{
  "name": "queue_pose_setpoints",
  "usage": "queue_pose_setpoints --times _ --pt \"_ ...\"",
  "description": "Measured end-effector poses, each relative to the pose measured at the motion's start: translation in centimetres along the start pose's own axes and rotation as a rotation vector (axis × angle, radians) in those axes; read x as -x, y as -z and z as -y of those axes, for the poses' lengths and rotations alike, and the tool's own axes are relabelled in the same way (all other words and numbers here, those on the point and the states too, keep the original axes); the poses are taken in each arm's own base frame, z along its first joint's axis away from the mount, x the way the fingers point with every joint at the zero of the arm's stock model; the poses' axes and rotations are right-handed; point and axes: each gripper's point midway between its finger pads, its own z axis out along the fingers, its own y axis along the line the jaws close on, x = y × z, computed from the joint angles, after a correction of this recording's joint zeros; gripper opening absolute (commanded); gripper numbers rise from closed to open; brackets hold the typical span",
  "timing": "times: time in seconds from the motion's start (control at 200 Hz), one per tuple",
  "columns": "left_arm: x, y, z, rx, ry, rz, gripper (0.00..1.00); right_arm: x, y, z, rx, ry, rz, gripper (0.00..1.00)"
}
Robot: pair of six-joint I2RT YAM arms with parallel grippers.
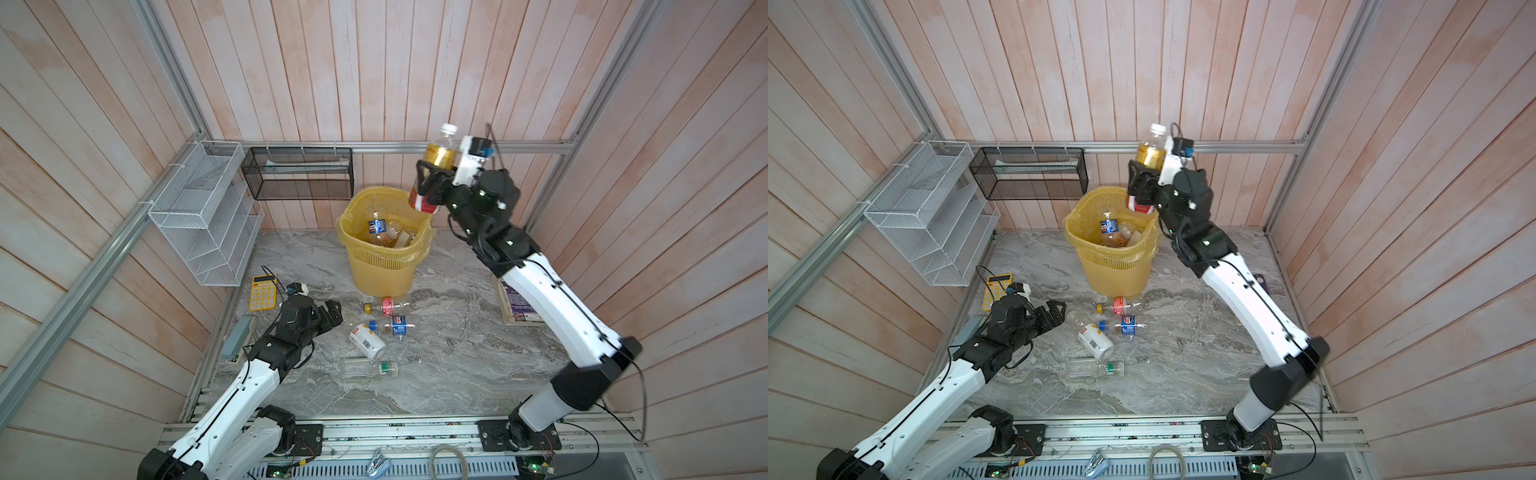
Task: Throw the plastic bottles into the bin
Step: 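Carry the gold-label bottle over the bin and release it with the right gripper, then withdraw the right gripper while the left gripper reaches toward the white-label bottle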
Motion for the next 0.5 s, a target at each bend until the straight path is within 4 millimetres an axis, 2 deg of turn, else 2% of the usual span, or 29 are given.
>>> queue_pose_setpoints --times 0.04,0.08,0.14,0.18,0.245,0.315,0.405,0.5 --pt "-0.1 0.0 -0.1 0.003 -0.001 -0.003 1.00 -2.4 -2.0 0.4 -0.010 0.025 -0.069 0.97" --pt "-0.2 0.0 -0.1 0.006 -0.001 -0.007 1.00 -4.7 -3.2 0.9 -0.024 0.045 -0.131 0.98" --pt "-0.2 0.0 -0.2 0.009 -0.001 -0.009 1.00 -7.0 -3.6 2.0 -0.052 0.062 -0.207 0.98" --pt "-0.3 0.1 -0.2 0.009 -0.001 -0.010 1.00 -7.5 -3.5 2.4 -0.064 0.071 -0.232 0.98" --pt "-0.3 0.2 -0.2 0.008 -0.001 -0.009 1.00 -6.4 -2.7 2.7 -0.070 0.076 -0.224 0.98" --pt "-0.3 0.3 -0.2 0.007 0.001 -0.008 1.00 -3.8 -1.2 2.5 -0.066 0.074 -0.178 0.98" --pt "-0.4 0.3 -0.1 0.005 -0.001 -0.012 1.00 0.1 1.8 2.1 -0.055 0.066 -0.097 0.97" --pt "-0.7 0.3 0.2 -0.002 0.003 -0.020 1.00 2.9 4.7 1.8 -0.040 0.057 -0.025 0.97"
